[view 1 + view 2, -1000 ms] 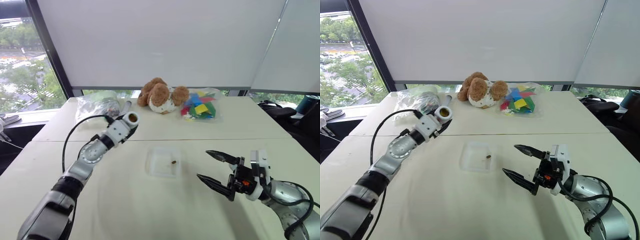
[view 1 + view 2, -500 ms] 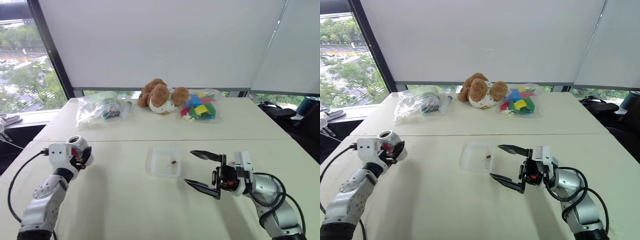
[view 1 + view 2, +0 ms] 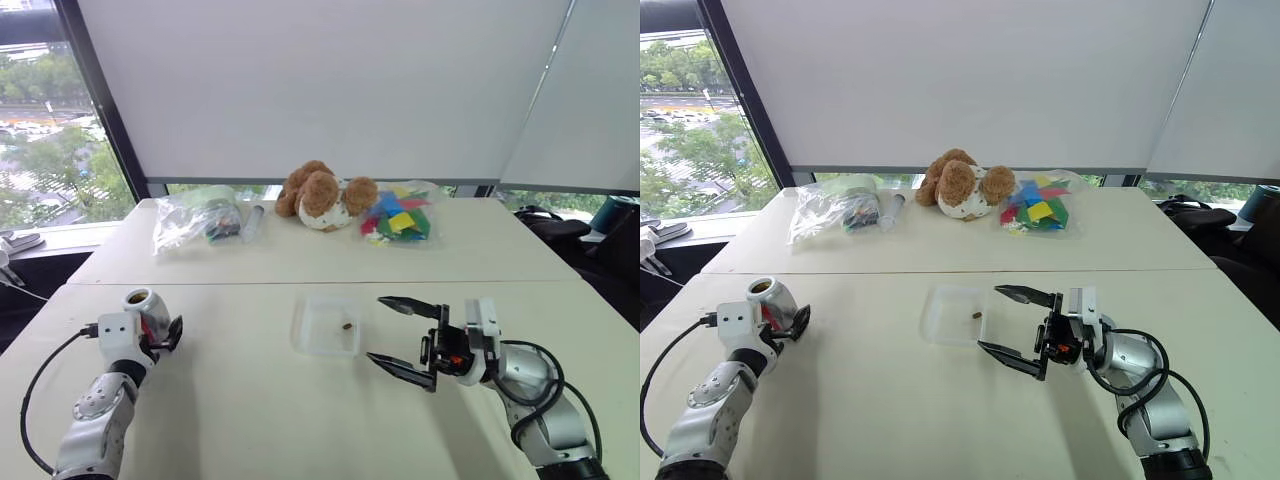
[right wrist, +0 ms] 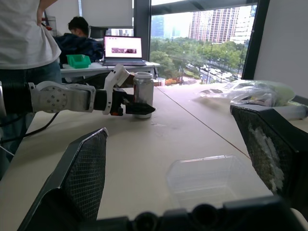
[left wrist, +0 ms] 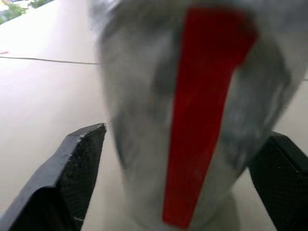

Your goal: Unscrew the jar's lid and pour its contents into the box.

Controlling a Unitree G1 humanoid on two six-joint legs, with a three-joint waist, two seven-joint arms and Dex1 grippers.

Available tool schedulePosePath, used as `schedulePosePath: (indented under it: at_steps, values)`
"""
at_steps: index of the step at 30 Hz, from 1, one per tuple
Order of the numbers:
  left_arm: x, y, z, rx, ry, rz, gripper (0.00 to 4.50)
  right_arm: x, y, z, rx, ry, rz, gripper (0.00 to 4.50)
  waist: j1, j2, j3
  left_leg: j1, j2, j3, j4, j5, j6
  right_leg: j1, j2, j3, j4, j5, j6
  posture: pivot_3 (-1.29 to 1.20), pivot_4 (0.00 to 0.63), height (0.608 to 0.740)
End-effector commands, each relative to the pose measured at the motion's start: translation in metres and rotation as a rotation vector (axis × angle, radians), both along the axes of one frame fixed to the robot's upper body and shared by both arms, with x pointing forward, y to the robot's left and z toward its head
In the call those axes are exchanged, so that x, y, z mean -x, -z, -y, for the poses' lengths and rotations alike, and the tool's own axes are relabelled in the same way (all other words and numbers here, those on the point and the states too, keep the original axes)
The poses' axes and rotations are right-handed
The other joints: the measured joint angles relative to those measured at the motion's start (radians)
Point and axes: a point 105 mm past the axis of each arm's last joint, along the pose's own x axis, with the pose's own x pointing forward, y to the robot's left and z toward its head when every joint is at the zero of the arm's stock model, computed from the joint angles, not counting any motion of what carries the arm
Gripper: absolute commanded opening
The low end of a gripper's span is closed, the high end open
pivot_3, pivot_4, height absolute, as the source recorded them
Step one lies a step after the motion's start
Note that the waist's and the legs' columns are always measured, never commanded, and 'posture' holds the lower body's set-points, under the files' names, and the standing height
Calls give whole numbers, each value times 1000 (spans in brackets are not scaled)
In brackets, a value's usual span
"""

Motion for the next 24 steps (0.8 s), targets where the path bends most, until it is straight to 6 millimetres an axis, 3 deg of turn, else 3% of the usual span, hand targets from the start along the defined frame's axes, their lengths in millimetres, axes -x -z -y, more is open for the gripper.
schedulePosePath:
  at_steps: [1, 9, 13, 19, 24]
  values:
    - [8, -31, -4, -28, -14, 88, 4386, 6, -13, 7, 2, 5, 44, 4500, 1, 0, 0, 0, 0, 0, 0, 0, 0, 0, -1, 0, 0, 0, 0, 0, 150, 740]
    - [37, -35, -12, -87, 30, 21, 4386, 14, -8, 32, 52, 67, 3, 4500, 0, 0, 0, 0, 1, 0, -1, 0, 0, 0, -1, 0, -2, -2, -3, 0, 150, 740]
    - [61, -51, -2, -287, 266, -7, 4386, 26, -3, 64, 139, 129, -33, 4500, 1, -1, 0, 0, 4, 0, -1, 0, 0, 0, -2, 0, -3, -4, -7, 0, 150, 740]
    - [101, -46, 15, -562, 597, -137, 4386, 43, 6, 104, 299, 156, -105, 4500, 0, 0, 0, 2, 3, 4, -9, 0, -1, -2, -8, 2, -6, -6, -10, 0, 150, 740]
    - [120, -43, 11, -570, 709, -174, 4386, 53, 11, 119, 361, 154, -134, 4500, -1, 0, 0, 1, 4, 4, -12, 0, -1, -4, -7, 2, -8, -6, -10, 0, 150, 740]
